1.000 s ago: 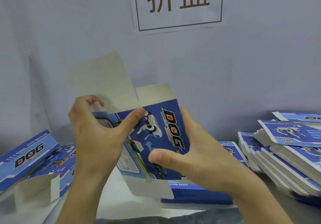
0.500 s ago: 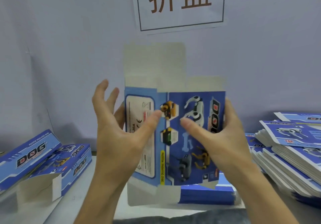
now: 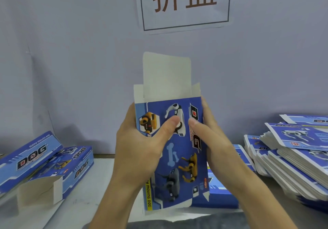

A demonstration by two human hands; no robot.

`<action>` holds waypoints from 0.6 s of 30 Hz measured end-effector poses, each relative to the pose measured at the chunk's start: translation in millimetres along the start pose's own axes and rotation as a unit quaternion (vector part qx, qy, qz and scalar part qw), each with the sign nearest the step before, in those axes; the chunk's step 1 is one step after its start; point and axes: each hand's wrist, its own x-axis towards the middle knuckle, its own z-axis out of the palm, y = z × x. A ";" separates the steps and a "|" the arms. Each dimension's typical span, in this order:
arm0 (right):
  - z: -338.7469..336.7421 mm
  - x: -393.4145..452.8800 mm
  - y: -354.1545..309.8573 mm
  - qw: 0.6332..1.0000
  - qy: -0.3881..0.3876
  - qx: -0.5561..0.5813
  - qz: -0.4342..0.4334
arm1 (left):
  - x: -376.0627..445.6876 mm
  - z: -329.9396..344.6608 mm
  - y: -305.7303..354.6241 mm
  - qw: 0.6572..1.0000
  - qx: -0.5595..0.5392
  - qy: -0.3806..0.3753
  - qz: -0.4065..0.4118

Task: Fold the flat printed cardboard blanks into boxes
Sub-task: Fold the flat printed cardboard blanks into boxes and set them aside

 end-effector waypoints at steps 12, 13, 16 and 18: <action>-10.6 3.2 1.5 0.988 0.134 0.024 -0.069 | -4.0 7.5 -20.2 0.983 -0.024 -0.041 -0.176; -8.0 3.6 1.0 0.986 0.150 0.033 -0.068 | -7.7 13.7 -21.9 0.983 -0.029 -0.052 -0.173; 0.3 4.8 1.9 0.977 0.198 0.029 -0.068 | -13.9 25.1 -25.1 0.989 -0.036 -0.024 -0.139; 1.8 4.5 4.0 0.971 0.229 0.020 -0.071 | -12.7 25.0 -25.3 0.993 -0.034 0.003 -0.117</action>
